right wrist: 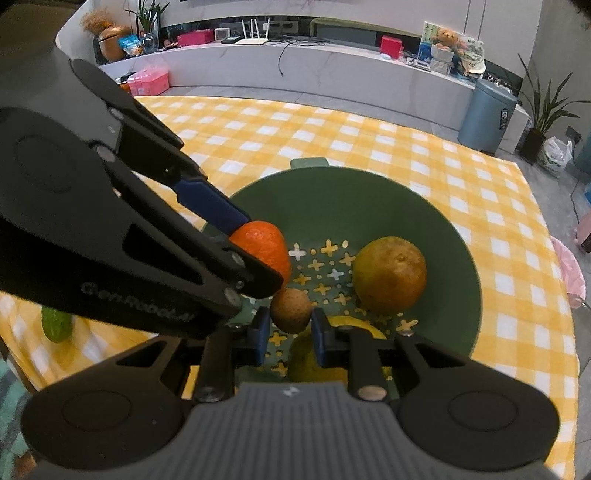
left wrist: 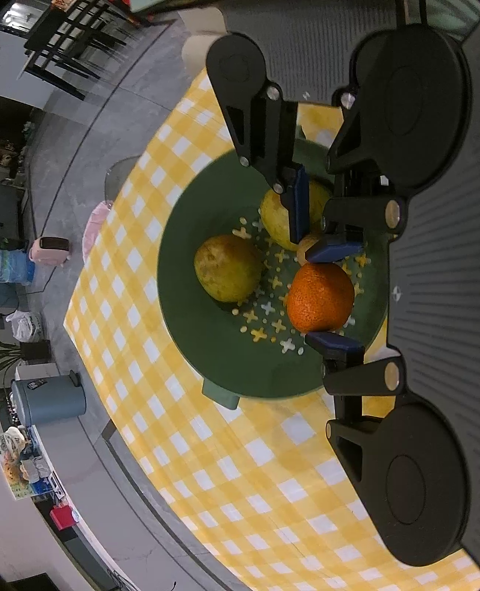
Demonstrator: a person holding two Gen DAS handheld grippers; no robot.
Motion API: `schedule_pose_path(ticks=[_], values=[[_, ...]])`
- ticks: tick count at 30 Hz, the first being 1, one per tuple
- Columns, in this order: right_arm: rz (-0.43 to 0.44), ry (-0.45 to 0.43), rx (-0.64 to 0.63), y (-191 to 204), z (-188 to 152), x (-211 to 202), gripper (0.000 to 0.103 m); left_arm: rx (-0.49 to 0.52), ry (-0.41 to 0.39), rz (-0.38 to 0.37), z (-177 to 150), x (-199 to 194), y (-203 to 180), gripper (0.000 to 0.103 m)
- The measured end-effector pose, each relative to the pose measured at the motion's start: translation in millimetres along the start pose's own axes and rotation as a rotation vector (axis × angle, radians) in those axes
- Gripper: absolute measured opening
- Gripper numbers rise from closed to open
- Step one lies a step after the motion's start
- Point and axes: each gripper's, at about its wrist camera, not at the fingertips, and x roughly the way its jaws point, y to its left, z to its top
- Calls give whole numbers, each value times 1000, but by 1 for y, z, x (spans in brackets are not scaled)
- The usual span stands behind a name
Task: Organize fruits
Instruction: 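Carry the orange and kiwi into the green colander and lower them, then open both tools to drop the orange and kiwi, then withdraw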
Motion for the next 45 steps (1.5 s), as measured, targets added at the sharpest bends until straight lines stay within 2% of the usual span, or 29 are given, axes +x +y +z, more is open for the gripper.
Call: schedule_pose_path(ticks=[10, 20, 30, 32, 33, 34, 36, 39, 45], values=[[30, 14, -29, 4, 4, 6, 20, -26, 50, 25, 0, 15, 9, 46], [34, 40, -55, 10, 5, 10, 16, -43, 48, 11, -5, 18, 10, 47], [39, 52, 13, 2, 7, 12, 16, -14, 9, 36, -7, 2, 5, 59], [29, 47, 26, 3, 7, 10, 18, -3, -4, 50, -7, -5, 3, 60], [26, 44, 32, 3, 7, 9, 24, 0, -14, 56, -8, -9, 3, 61], [21, 37, 37, 4, 7, 7, 35, 1, -23, 59, -9, -13, 3, 62], [0, 21, 33, 7, 7, 2, 47, -6, -45, 63, -11, -22, 3, 62], [-33, 6, 25, 12, 6, -6, 53, -16, -68, 75, -16, -35, 3, 63], [-97, -17, 89, 17, 0, -23, 63, -52, -115, 119, -29, -66, 7, 63]])
